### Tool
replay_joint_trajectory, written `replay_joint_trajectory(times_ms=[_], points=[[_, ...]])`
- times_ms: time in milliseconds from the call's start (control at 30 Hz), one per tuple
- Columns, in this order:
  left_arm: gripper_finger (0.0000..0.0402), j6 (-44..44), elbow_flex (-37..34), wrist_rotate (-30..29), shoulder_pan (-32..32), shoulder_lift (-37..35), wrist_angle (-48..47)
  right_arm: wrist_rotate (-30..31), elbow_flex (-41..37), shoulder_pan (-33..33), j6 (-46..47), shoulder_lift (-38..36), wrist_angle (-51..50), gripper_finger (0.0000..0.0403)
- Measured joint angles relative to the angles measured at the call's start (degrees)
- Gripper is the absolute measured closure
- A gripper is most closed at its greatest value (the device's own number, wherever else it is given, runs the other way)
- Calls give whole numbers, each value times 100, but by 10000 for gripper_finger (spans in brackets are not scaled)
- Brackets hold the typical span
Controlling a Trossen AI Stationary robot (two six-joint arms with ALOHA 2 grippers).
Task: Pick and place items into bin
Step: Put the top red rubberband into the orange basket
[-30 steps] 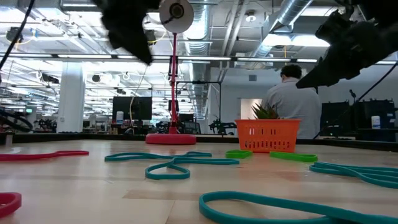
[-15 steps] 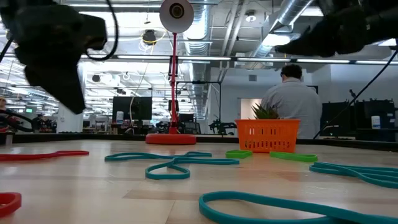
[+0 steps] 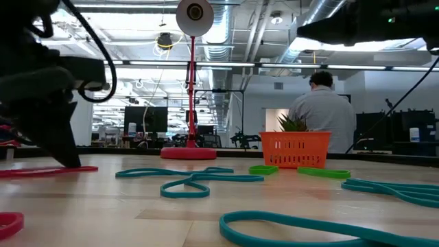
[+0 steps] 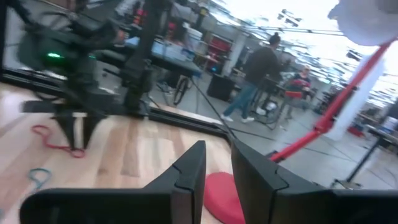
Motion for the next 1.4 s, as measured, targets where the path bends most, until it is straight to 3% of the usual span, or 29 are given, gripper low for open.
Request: replay_joint_trajectory(times_ms=[333, 533, 667, 833, 1167, 1400], points=[[303, -288, 11, -341, -2, 151, 4, -28, 0, -572, 247, 0, -2, 333], [385, -423, 2, -405, 26, 154, 9, -44, 0, -647, 251, 0, -4, 333], [396, -236, 143, -615, 156, 107, 20, -45, 2, -647, 261, 0, -2, 333], [400, 952, 663, -915, 634, -52, 74, -46, 2, -647, 464, 0, -2, 333], [401, 4475, 2033, -922, 2072, -55, 641, -46, 2, -647, 555, 0, -4, 333], [401, 6692, 2505, 533, 3006, -59, 2324, -44, 4, -647, 805, 0, -62, 333]])
